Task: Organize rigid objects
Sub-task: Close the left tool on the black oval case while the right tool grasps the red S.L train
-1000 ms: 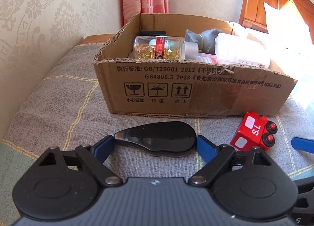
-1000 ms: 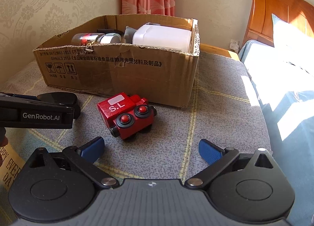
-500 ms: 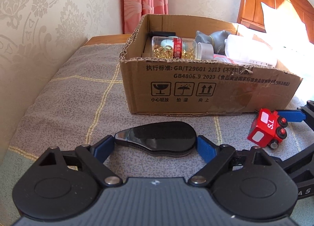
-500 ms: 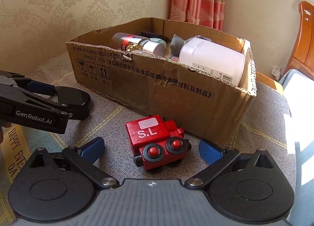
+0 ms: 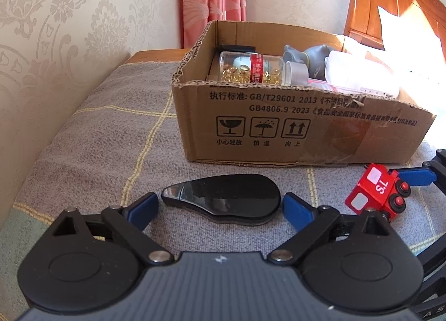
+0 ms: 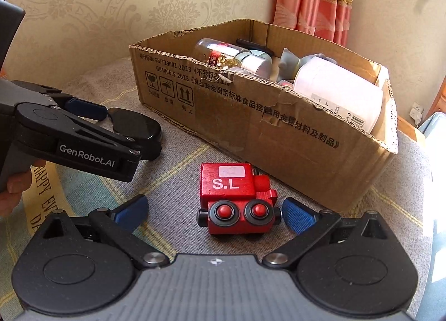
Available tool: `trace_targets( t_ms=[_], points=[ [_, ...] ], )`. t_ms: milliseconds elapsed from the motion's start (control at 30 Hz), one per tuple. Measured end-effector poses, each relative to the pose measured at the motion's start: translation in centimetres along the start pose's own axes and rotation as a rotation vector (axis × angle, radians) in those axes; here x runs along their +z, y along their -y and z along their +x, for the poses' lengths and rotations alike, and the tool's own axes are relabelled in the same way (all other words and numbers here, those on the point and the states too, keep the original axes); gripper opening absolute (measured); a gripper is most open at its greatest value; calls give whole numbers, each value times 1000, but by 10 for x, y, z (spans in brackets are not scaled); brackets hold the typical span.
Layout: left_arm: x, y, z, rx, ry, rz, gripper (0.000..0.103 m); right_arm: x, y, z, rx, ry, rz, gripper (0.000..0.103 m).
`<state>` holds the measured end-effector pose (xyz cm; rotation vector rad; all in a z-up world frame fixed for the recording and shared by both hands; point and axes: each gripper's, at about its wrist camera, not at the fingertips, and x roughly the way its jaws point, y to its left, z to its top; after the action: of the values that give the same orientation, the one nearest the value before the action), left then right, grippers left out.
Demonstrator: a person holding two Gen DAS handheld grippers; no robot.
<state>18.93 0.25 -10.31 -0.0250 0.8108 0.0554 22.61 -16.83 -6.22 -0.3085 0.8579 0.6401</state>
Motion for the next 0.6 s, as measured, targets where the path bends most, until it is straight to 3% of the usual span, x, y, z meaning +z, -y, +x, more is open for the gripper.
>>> trace_targets(
  t_ms=[200, 433, 600],
  points=[
    [1, -2, 2, -17, 10, 22, 97, -1, 0, -1, -4, 4, 3, 103],
    [3, -4, 0, -33, 6, 29, 90, 4, -2, 2, -23, 1, -4, 102],
    [3, -15, 0, -33, 0, 30, 90, 9, -2, 2, -26, -1, -15, 93]
  ],
)
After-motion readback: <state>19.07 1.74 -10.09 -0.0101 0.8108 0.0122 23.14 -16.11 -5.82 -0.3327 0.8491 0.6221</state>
